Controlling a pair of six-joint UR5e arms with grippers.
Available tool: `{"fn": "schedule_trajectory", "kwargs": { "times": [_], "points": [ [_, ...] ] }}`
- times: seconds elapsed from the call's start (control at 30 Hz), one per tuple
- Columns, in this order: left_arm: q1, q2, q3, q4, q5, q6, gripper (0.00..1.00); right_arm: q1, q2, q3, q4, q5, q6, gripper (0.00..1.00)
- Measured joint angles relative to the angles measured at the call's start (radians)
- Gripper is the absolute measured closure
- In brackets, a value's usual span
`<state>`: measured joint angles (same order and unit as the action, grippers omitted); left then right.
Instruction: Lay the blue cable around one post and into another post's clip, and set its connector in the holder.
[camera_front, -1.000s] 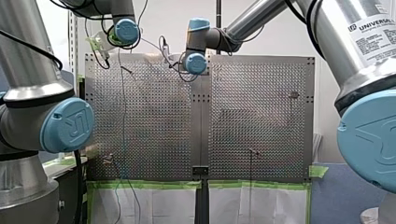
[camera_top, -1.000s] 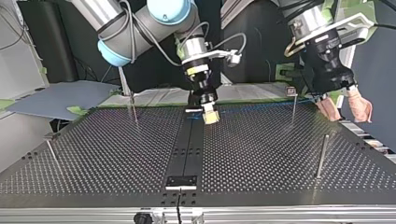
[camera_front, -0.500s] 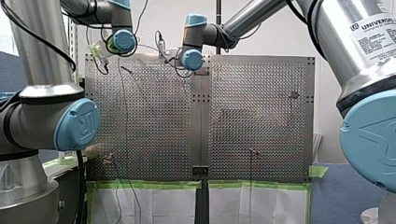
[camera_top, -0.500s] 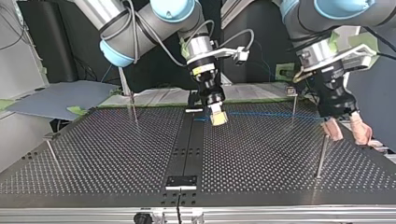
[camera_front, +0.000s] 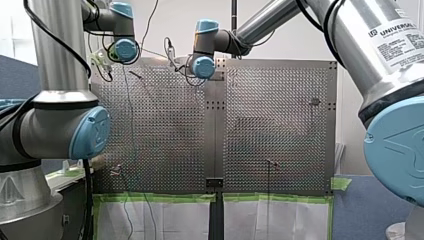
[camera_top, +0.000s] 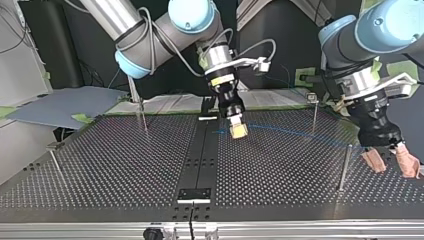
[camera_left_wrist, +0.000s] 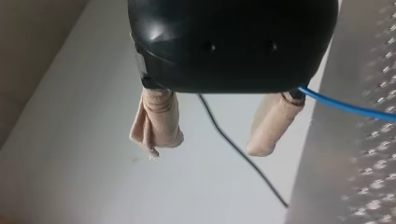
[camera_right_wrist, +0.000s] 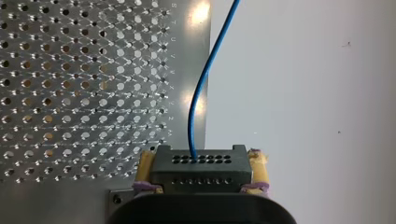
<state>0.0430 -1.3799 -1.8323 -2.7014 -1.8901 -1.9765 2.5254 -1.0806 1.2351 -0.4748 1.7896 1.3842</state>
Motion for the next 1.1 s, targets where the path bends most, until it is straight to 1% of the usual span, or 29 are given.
{"fn": "schedule_trajectory", "kwargs": {
  "times": [0.17,0.2,0.37,0.5,0.7,1.0,1.1],
  "points": [
    [0.053,-0.010,0.005,0.007,0.045,-0.019,0.00,-0.004,0.018,-0.023,0.011,-0.004,-0.002,1.00],
    [0.066,-0.016,0.005,0.007,0.057,-0.021,0.00,-0.005,0.022,-0.027,0.012,-0.005,-0.001,1.00],
    [0.114,-0.051,0.005,0.028,0.090,-0.023,0.00,-0.009,0.035,-0.043,0.019,-0.008,0.000,1.00],
    [0.154,-0.089,0.006,0.053,0.127,-0.027,0.00,-0.011,0.038,-0.055,0.031,-0.008,0.000,1.00],
    [0.216,-0.130,0.008,0.104,0.188,-0.036,0.00,-0.014,0.039,-0.068,0.040,-0.008,-0.002,1.00],
    [0.304,-0.176,0.014,0.151,0.276,-0.069,0.00,-0.015,0.041,-0.073,0.040,-0.008,0.000,1.00],
    [0.332,-0.198,0.015,0.162,0.303,-0.072,0.00,-0.015,0.041,-0.073,0.044,-0.005,0.000,1.00]
  ]
}}
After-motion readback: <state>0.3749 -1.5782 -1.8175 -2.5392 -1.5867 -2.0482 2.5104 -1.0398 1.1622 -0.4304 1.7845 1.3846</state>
